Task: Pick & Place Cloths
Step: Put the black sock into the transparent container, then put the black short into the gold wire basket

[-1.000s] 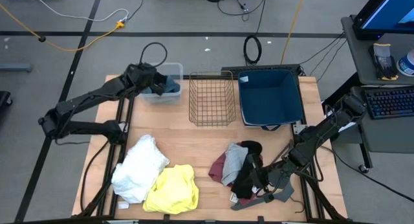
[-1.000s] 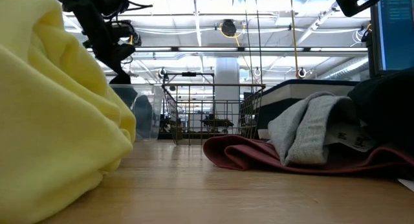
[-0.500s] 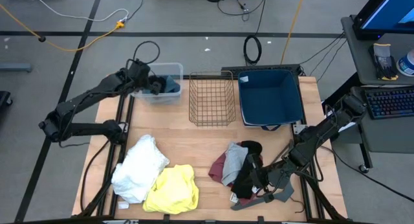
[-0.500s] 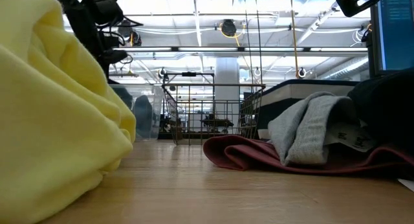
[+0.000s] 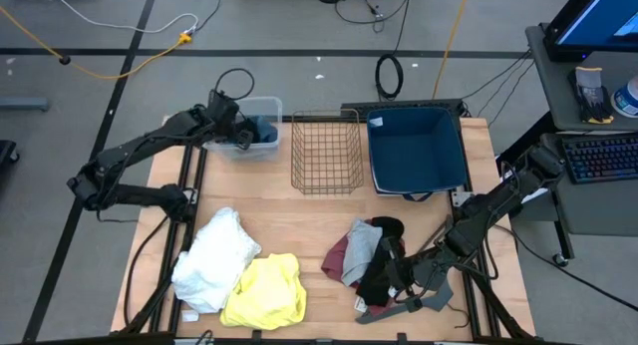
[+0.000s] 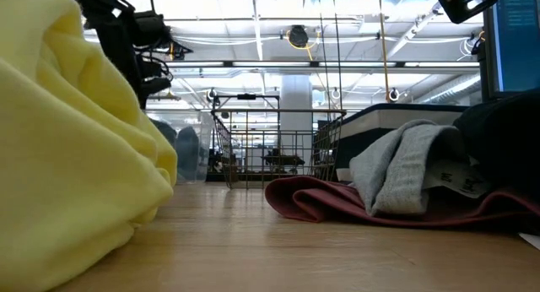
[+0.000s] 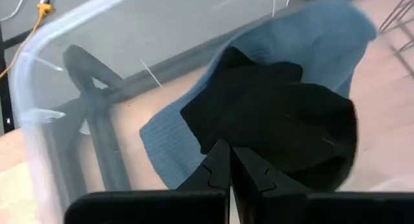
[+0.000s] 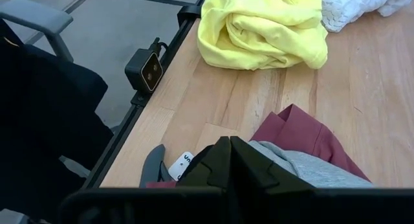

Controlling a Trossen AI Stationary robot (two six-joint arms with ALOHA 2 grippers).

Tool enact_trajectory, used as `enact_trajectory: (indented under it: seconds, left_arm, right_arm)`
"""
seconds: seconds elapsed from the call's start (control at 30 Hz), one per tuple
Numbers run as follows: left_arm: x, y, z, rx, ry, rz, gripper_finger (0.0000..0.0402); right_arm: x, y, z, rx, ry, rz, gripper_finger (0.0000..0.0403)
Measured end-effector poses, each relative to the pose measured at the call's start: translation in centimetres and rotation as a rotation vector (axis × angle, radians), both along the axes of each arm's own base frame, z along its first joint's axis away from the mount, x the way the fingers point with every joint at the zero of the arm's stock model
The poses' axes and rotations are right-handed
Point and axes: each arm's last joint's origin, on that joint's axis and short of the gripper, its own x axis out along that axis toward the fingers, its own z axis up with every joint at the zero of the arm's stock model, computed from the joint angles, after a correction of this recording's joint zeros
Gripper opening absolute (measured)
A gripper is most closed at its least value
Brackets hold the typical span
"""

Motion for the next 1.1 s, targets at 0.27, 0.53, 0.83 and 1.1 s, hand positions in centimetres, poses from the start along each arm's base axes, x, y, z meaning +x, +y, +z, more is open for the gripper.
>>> enact_trajectory:
  seconds: [0.27, 0.53, 0.83, 1.1]
  left_arm:
    - [1.0, 1.0, -1.0, -0.001, -0.011, 0.013, 0.0027]
    - [1.0, 1.0, -0.8, 0.006, -0.020, -0.014, 0.0112]
    - [0.8, 0.8, -0.2, 0.034, -0.042, -0.018, 0.0214]
    - [-0.2, -0.3, 2.4, 0.160, -0.116, -0.061, 0.0247]
  right_arm:
    - [0.0, 0.0, 0.0, 0.000, 0.000, 0.000, 0.0001]
    - [0.0, 0.0, 0.0, -0.001, 0.001, 0.000, 0.0001]
    - [0.0, 0.0, 0.0, -0.001, 0.001, 0.000, 0.0001]
    - [0.0, 0.0, 0.0, -0.001, 0.001, -0.001, 0.0001]
